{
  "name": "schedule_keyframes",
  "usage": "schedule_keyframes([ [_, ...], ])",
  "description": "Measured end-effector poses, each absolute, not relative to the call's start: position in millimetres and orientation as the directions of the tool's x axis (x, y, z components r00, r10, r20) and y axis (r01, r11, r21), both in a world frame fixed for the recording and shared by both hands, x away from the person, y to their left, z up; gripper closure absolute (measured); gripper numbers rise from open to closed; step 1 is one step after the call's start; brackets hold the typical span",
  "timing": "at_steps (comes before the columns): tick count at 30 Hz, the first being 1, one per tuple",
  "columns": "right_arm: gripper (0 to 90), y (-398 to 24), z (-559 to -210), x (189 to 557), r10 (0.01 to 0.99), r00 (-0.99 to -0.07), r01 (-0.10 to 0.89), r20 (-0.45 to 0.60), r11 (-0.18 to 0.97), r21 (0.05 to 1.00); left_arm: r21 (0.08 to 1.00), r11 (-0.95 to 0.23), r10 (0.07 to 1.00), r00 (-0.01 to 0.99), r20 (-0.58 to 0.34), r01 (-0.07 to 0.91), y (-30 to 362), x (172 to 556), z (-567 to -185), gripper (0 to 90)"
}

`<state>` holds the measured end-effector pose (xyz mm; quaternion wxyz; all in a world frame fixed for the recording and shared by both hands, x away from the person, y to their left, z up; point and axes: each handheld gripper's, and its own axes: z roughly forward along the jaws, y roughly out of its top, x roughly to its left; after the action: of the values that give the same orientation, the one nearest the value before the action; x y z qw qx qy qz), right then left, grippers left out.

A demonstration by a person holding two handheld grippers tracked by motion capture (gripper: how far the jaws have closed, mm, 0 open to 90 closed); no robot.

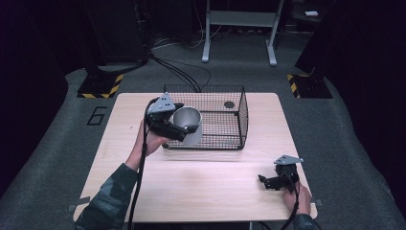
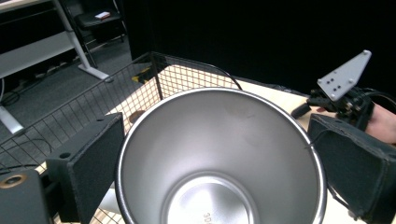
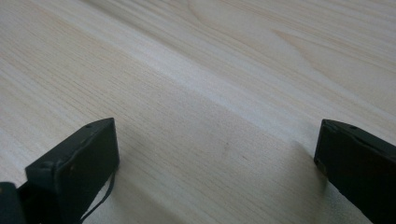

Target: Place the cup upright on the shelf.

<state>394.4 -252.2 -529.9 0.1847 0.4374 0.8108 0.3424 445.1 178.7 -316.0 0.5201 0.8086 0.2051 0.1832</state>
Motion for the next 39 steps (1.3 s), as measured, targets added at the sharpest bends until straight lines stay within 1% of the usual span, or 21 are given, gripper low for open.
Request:
schedule_keyframes([
  [12, 0.0, -252, -530, 394, 0.836, -0.549, 0.583, 0.0, 0.383, 0.717, 0.921, -0.357, 0.558, 0.826, 0.078, 0.154, 174, 465, -310, 6.5],
  [15, 0.0, -252, -530, 394, 0.836, -0.549, 0.583, 0.0, 0.383, 0.717, 0.918, -0.366, 0.565, 0.82, 0.09, 0.151, 172, 470, -308, 6.5],
  [23, 0.0, -252, -530, 394, 0.836, -0.549, 0.583, 0.0, 0.383, 0.717, 0.916, -0.36, 0.593, 0.801, 0.079, 0.176, 167, 484, -307, 6.6],
  [39, 0.0, -252, -530, 394, 0.836, -0.549, 0.583, 0.0, 0.383, 0.717, 0.904, -0.358, 0.656, 0.752, 0.063, 0.236, 154, 515, -319, 6.6],
])
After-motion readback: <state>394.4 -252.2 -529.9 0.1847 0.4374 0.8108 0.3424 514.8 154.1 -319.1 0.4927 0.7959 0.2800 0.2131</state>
